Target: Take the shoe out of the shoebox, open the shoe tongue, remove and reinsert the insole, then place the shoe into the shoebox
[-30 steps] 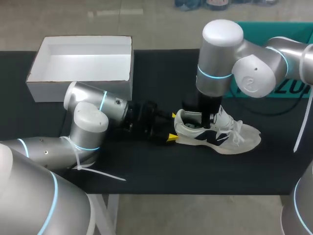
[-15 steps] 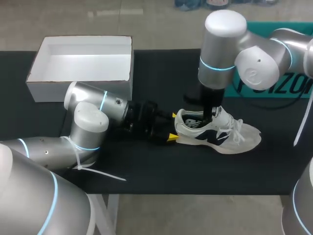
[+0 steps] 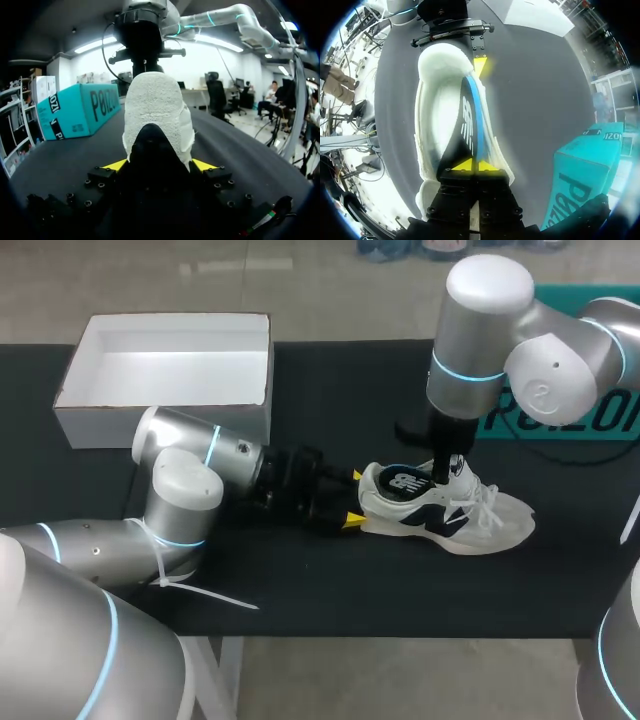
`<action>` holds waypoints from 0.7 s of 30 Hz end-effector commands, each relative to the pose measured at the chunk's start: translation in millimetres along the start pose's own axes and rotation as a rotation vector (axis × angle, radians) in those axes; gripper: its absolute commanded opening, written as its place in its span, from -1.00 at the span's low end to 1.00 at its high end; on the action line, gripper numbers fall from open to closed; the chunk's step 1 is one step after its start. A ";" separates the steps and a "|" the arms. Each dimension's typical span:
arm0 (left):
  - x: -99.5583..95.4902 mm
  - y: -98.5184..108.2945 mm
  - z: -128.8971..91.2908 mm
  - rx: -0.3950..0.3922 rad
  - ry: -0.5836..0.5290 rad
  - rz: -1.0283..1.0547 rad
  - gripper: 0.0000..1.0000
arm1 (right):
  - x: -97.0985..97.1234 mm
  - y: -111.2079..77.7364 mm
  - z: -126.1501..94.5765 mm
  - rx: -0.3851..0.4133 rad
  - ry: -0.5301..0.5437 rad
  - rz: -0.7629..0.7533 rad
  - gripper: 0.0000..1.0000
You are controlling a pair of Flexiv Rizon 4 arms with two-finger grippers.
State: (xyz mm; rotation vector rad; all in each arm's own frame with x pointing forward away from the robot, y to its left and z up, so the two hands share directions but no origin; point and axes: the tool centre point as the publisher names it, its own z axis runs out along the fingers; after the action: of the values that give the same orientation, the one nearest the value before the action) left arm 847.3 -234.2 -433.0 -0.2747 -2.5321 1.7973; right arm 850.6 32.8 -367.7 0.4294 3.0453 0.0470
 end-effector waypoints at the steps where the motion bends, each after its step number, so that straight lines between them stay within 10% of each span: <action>1: 0.7 3.0 1.9 -0.003 0.001 0.001 -1.00 | 0.7 -12.1 -1.7 -0.043 -0.020 0.020 -1.00; 21: 0.7 3.0 1.9 -0.003 0.001 0.001 -1.00 | -5.5 46.7 4.9 -0.148 -0.021 -0.026 -1.00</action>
State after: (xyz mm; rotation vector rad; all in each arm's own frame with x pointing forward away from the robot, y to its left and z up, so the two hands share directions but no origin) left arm 847.5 -232.7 -434.1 -0.2729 -2.5331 1.7966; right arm 858.8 61.0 -361.6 0.3821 2.9874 0.2786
